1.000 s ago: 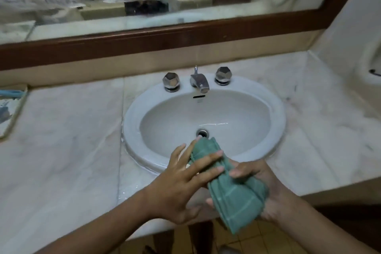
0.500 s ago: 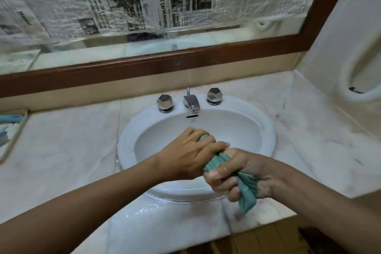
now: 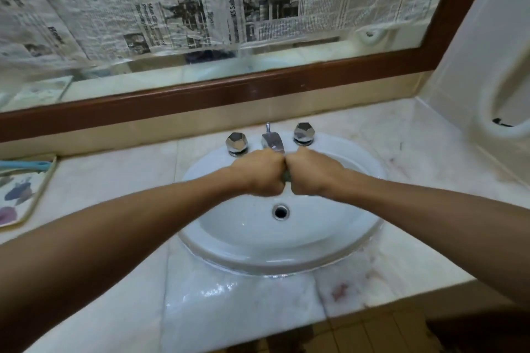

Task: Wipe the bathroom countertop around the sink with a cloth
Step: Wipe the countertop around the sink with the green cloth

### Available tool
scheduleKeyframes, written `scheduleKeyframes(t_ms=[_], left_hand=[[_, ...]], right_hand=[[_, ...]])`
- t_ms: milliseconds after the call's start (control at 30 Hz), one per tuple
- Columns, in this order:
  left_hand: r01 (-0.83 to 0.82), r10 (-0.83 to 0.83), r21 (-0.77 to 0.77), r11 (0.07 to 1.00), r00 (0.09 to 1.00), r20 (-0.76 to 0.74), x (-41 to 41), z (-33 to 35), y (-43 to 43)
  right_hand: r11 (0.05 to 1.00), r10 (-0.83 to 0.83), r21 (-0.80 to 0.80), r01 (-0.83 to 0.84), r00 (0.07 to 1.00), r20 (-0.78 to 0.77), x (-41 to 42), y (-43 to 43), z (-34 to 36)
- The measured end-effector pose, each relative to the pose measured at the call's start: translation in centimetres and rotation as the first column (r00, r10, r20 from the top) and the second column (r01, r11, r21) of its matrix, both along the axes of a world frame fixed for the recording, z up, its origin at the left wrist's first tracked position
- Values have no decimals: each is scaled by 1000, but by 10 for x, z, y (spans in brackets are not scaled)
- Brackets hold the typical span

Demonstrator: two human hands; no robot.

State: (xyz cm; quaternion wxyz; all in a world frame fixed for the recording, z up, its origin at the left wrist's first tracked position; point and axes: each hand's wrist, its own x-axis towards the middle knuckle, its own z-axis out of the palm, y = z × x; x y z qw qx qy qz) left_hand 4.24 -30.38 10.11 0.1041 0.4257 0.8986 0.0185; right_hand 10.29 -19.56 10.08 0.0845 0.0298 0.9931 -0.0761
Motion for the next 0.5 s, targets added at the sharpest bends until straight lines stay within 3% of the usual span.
scheduleKeyframes(t_ms=[67,200,367,433,500], left_hand=[[-165,120,126,978,944,308,-1,-5,-4],[-460,179,160,874,608,773,8,-31,-21],[-525,104,66,849,288,952,4,-50,-33],[-495,87,31,868,213,973,-1,-49,-35],[-478,69,34,878,195,978,-7,-48,-35]], right_hand=[[992,75,110,-69,996,-51,-4,1,-4],[924,313,263,-278,944,-104,-13,0,-24],[849,487,322,-420,858,-165,-23,-4,-41],[829,524,338,-445,830,-193,-26,-4,-39],[838,508,332,-432,840,-189,-30,-4,-36]])
